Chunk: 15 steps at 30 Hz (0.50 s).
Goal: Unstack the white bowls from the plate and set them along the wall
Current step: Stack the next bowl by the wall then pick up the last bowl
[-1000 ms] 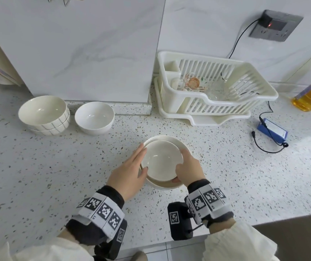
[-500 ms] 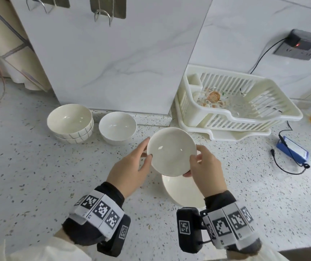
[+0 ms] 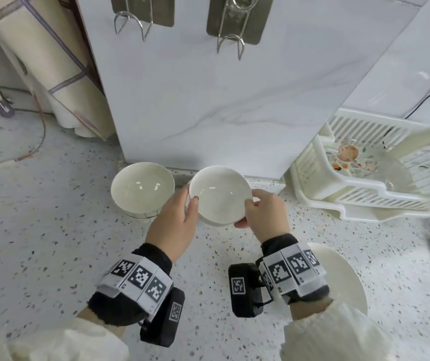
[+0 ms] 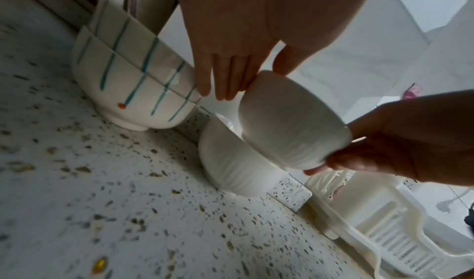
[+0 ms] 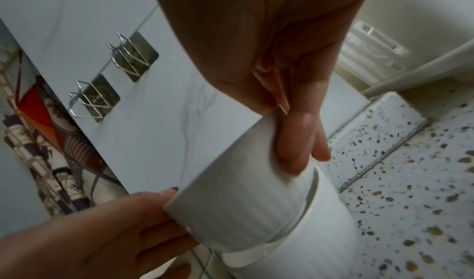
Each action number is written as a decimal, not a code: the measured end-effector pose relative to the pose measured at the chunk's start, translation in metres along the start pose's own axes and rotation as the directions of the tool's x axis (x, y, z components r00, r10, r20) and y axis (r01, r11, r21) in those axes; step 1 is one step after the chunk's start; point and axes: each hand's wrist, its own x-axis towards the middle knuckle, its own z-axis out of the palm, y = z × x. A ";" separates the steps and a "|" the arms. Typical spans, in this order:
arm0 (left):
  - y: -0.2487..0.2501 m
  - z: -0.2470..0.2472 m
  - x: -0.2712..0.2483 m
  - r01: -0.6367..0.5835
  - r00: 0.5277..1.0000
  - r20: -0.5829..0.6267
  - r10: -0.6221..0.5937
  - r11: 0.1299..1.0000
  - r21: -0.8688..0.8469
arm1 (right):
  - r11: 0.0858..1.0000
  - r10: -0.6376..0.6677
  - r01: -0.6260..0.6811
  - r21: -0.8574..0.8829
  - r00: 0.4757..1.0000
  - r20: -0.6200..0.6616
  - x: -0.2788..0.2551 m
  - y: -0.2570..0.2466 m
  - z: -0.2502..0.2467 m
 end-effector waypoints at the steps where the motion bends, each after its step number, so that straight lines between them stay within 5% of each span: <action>1: -0.002 0.001 0.003 0.007 1.000 0.003 -0.007 1.000 -0.028 | 1.000 0.005 -0.005 -0.008 1.000 0.004 0.003 -0.002 0.003; 15: -0.012 0.005 0.020 0.134 0.990 0.070 -0.126 0.984 -0.120 | 0.998 0.060 -0.059 -0.038 0.998 0.020 0.024 -0.002 0.017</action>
